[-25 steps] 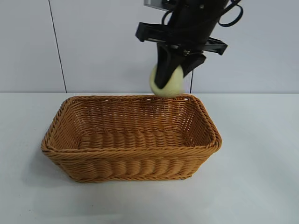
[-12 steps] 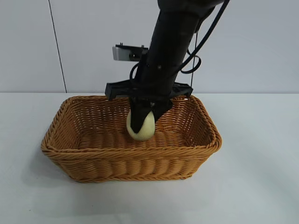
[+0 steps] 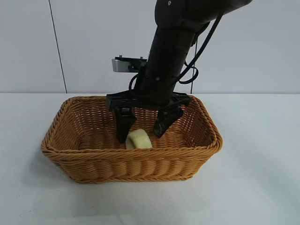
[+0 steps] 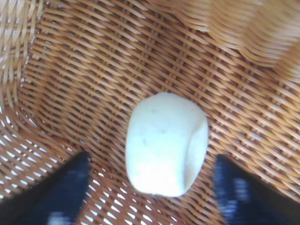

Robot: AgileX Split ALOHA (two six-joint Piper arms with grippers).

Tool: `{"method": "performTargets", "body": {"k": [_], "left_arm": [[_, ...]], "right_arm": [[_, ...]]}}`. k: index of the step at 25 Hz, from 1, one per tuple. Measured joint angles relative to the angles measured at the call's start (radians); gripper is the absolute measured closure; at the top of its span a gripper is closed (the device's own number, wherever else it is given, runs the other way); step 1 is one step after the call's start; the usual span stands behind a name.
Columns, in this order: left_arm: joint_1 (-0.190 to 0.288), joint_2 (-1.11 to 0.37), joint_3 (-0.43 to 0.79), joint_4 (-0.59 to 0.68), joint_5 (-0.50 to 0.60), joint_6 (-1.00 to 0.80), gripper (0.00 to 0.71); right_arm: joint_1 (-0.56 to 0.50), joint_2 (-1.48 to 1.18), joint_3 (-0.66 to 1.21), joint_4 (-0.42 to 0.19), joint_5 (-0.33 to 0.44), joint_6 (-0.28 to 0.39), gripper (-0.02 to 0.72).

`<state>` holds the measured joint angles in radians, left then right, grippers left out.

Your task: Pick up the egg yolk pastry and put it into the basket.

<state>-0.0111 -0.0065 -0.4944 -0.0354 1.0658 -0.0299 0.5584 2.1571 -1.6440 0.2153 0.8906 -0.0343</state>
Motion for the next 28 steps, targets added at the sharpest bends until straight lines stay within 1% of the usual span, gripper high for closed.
{"method": "performTargets", "body": {"k": [2, 4, 7, 8, 10, 12, 15, 17, 28], "left_arm": [[0.000, 0.000, 0.000, 0.000, 0.000, 0.000, 0.015], [0.000, 0.000, 0.000, 0.000, 0.000, 0.000, 0.015], [0.000, 0.000, 0.000, 0.000, 0.000, 0.000, 0.015], [0.000, 0.000, 0.000, 0.000, 0.000, 0.000, 0.015], [0.000, 0.000, 0.000, 0.000, 0.000, 0.000, 0.015], [0.000, 0.000, 0.000, 0.000, 0.000, 0.000, 0.015], [0.000, 0.000, 0.000, 0.000, 0.000, 0.000, 0.015], [0.000, 0.000, 0.000, 0.000, 0.000, 0.000, 0.015], [0.000, 0.000, 0.000, 0.001, 0.000, 0.000, 0.015]], "right_arm": [[0.000, -0.024, -0.041, -0.015, 0.040, -0.003, 0.080], [0.000, -0.044, -0.097, -0.042, 0.101, 0.006, 0.079], [0.001, -0.056, -0.204, -0.118, 0.206, 0.046, 0.076], [0.001, -0.056, -0.238, -0.161, 0.237, 0.067, 0.073], [-0.002, -0.056, -0.291, -0.229, 0.278, 0.117, 0.072], [-0.017, -0.056, -0.319, -0.271, 0.295, 0.159, 0.073], [-0.060, -0.056, -0.329, -0.278, 0.313, 0.181, 0.073], [-0.099, -0.056, -0.329, -0.278, 0.318, 0.181, 0.073], [-0.389, -0.056, -0.329, -0.278, 0.318, 0.182, 0.073]]}}
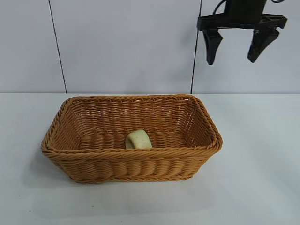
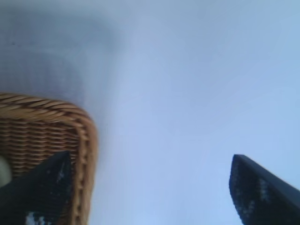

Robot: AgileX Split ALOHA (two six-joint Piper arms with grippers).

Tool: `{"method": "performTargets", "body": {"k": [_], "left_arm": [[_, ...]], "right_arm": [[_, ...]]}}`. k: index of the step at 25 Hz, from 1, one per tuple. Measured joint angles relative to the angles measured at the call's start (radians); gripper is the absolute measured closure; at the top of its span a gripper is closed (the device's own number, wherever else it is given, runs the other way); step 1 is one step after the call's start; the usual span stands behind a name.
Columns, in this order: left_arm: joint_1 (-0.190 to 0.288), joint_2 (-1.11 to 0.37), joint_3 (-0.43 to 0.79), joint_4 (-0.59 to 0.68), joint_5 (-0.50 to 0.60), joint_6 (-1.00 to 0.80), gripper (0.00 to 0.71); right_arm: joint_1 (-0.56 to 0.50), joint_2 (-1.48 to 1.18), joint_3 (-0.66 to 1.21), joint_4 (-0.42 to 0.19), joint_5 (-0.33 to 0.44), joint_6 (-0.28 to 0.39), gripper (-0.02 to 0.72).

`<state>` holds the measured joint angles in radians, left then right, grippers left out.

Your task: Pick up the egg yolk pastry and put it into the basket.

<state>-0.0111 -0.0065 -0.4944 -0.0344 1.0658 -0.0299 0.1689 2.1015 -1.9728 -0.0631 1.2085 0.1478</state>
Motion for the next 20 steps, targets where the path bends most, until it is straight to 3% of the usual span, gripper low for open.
{"method": "performTargets", "body": {"k": [4, 13, 20], "left_arm": [[0.000, 0.000, 0.000, 0.000, 0.000, 0.000, 0.015], [0.000, 0.000, 0.000, 0.000, 0.000, 0.000, 0.015], [0.000, 0.000, 0.000, 0.000, 0.000, 0.000, 0.015]], "right_arm": [[-0.052, 0.000, 0.000, 0.015, 0.002, -0.011, 0.072], [-0.055, -0.014, 0.017, 0.063, 0.000, -0.035, 0.072], [-0.055, -0.209, 0.273, 0.063, -0.001, -0.072, 0.072]]}}
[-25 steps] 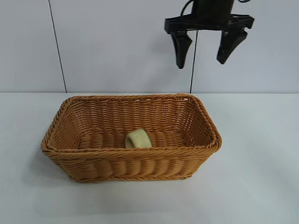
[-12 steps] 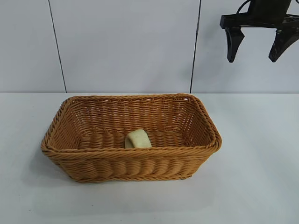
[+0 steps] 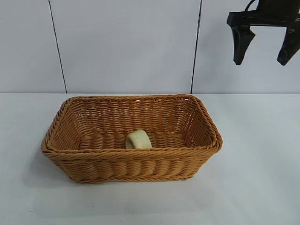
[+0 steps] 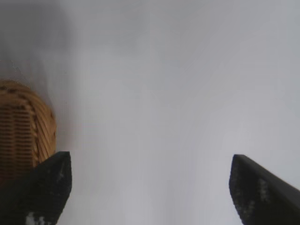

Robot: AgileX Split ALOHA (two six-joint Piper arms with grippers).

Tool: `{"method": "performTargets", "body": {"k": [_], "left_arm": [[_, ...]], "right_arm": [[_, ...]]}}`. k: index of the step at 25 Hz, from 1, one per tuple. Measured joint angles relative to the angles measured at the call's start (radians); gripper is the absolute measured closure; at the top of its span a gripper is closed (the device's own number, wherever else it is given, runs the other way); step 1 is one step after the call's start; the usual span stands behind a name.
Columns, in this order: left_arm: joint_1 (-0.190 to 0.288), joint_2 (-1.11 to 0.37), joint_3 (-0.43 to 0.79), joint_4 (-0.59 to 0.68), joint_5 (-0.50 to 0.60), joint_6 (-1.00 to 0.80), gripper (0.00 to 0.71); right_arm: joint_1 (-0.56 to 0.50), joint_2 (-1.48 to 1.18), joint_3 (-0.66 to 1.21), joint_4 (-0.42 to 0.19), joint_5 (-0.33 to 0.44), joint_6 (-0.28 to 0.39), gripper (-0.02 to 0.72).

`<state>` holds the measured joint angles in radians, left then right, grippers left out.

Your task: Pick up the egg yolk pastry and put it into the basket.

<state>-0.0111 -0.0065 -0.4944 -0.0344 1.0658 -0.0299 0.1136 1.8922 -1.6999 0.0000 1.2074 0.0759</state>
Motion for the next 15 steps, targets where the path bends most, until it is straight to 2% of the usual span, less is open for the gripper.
{"method": "performTargets", "body": {"k": [15], "left_arm": [[0.000, 0.000, 0.000, 0.000, 0.000, 0.000, 0.015]], "right_arm": [[0.000, -0.633, 0.786, 0.011, 0.002, -0.040, 0.072]]}}
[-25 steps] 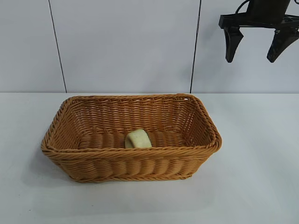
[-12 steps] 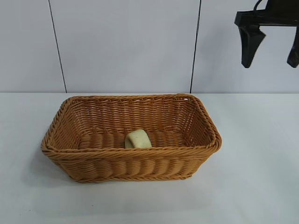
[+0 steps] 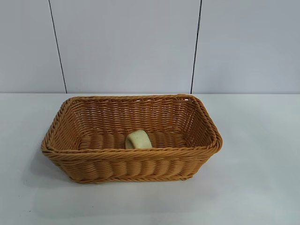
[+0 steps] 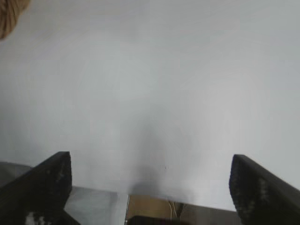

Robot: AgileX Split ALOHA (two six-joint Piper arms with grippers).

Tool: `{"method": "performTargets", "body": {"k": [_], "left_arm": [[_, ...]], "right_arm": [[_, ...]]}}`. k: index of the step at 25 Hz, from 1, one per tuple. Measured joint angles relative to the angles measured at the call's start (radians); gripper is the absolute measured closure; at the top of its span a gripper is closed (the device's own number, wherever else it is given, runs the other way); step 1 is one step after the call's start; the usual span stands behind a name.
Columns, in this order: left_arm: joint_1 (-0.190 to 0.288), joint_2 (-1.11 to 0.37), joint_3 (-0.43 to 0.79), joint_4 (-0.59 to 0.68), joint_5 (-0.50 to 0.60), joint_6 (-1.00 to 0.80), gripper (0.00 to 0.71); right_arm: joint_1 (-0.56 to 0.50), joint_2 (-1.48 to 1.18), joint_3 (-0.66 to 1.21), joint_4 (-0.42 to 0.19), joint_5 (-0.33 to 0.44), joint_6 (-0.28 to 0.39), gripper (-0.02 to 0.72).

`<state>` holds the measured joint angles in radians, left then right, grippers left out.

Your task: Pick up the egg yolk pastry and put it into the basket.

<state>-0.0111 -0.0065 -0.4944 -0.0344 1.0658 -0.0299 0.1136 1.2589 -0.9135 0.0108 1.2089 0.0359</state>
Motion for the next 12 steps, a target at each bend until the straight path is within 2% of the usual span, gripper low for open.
{"method": "performTargets", "body": {"k": [5, 10, 12], "left_arm": [[0.000, 0.000, 0.000, 0.000, 0.000, 0.000, 0.015], [0.000, 0.000, 0.000, 0.000, 0.000, 0.000, 0.015], [0.000, 0.000, 0.000, 0.000, 0.000, 0.000, 0.015]], "right_arm": [[0.000, -0.237, 0.191, 0.001, -0.019, 0.000, 0.072], [0.000, -0.487, 0.339, 0.000, -0.153, -0.002, 0.072], [0.000, -0.575, 0.392, 0.000, -0.181, -0.002, 0.072]]}}
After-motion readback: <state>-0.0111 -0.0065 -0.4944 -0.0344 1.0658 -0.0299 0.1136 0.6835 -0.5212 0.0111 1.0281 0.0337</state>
